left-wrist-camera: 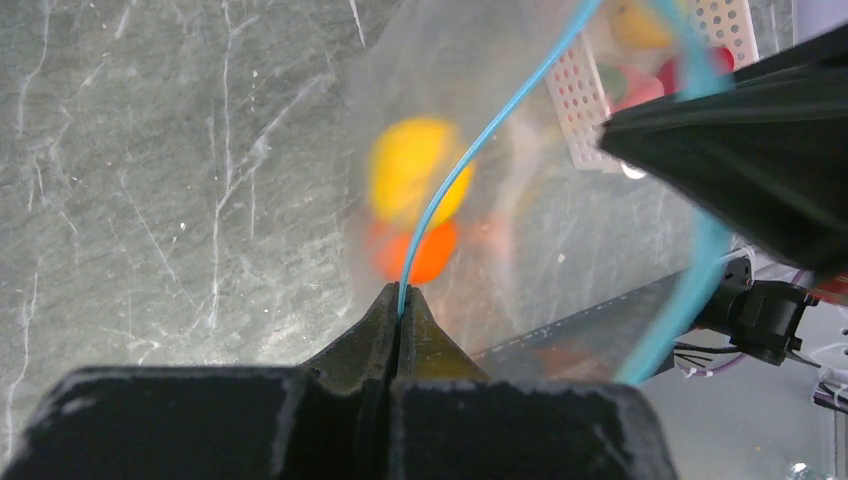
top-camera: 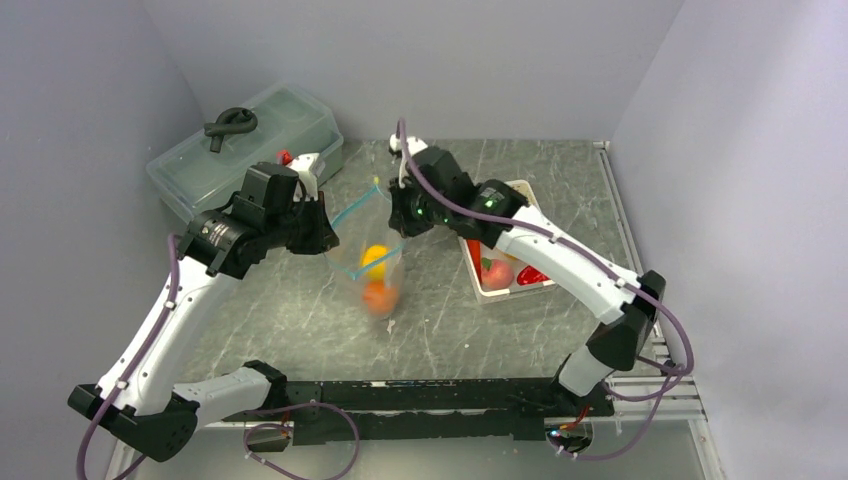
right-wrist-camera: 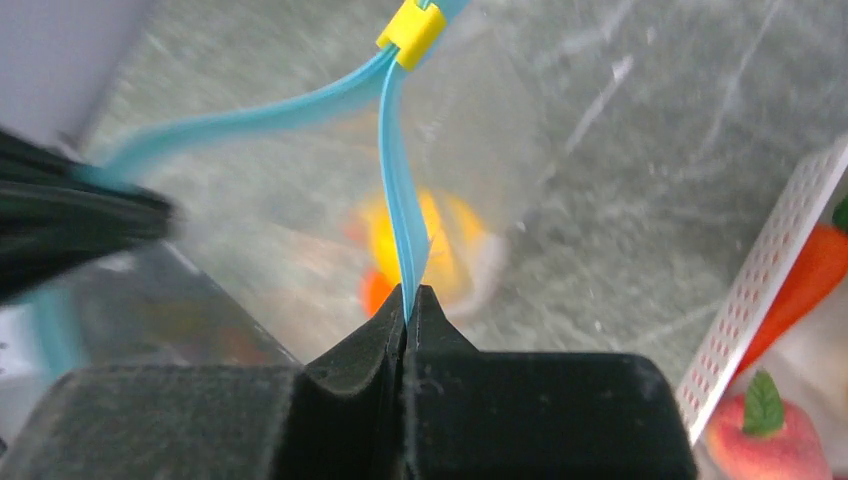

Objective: Place the food in the zip-top bag and seal the zipper
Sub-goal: Adjust the zipper food storage bag at the center of the board.

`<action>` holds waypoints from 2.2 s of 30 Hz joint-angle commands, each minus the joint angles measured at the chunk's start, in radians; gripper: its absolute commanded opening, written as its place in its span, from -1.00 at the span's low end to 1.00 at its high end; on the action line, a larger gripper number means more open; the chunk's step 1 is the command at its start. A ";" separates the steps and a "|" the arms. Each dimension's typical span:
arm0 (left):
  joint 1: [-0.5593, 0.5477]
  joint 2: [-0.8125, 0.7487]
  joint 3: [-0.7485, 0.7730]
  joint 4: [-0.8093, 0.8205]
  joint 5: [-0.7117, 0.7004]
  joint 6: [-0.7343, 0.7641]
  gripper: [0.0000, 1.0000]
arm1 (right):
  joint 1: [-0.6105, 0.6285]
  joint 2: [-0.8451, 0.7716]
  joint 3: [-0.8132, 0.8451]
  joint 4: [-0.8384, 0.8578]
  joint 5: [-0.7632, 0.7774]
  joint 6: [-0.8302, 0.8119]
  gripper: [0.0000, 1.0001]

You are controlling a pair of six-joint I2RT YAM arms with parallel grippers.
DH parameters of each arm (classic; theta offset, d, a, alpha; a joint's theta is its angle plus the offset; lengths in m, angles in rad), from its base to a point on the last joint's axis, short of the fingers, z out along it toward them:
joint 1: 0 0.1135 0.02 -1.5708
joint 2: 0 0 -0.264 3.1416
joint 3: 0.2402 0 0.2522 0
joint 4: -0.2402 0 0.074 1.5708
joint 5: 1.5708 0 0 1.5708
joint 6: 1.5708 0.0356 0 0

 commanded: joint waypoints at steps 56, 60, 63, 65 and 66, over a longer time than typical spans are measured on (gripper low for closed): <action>0.003 -0.013 0.041 0.059 0.004 -0.010 -1.00 | -0.116 -0.099 -0.191 0.040 0.035 -0.020 -1.00; 0.003 -0.008 -0.004 0.079 0.013 -0.013 -1.00 | -0.115 -0.074 -0.252 0.079 0.014 -0.007 -1.00; 0.004 0.003 -0.072 0.123 0.036 -0.018 -1.00 | -0.118 -0.040 -0.301 0.103 -0.004 0.005 -1.00; 0.003 0.019 -0.126 0.154 0.055 -0.024 -1.00 | -0.117 -0.013 -0.338 0.125 -0.022 0.013 -1.00; 0.003 0.029 -0.158 0.164 0.067 -0.030 -1.00 | -0.117 0.000 -0.353 0.131 -0.029 0.016 -1.00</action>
